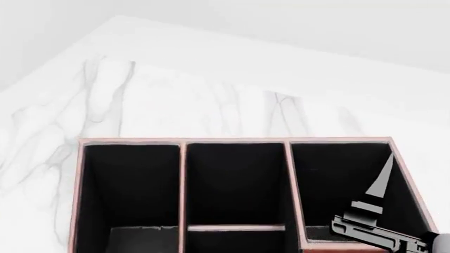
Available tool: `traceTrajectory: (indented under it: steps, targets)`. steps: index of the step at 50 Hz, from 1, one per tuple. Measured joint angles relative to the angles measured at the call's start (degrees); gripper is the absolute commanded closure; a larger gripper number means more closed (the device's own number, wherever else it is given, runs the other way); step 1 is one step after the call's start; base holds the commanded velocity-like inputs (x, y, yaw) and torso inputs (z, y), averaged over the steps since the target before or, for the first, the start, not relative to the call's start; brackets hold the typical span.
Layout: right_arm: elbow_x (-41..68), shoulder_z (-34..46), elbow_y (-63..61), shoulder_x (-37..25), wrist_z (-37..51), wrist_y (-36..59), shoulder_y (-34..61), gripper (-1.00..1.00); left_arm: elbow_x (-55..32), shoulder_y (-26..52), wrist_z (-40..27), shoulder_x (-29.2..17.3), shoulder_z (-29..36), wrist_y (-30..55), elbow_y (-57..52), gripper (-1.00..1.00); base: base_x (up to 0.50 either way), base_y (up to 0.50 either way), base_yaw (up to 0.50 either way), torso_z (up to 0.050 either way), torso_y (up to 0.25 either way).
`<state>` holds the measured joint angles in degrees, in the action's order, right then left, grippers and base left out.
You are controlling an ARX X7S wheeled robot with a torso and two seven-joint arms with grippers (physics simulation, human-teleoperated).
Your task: Pick up the book and place it in the front compartment of the caddy.
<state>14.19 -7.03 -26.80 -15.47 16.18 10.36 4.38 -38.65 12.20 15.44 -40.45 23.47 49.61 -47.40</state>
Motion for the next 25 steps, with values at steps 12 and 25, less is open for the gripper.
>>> traceTrajectory:
  steps: [12, 25]
  targets:
    - [-0.06, 0.00, 0.48, -0.34, 0.39, -0.17, 0.28, -1.00, -2.52, 2.58, 4.58, -3.10, 3.47, 3.83, -2.30, -1.00, 0.00, 0.00, 0.00, 0.000, 0.000]
    - [-0.16, 0.29, 0.84, -0.59, 0.62, -0.57, 0.27, -1.00, -3.38, 3.92, 7.25, -4.00, 5.73, 4.60, -2.92, -1.00, 0.00, 0.00, 0.00, 0.000, 0.000]
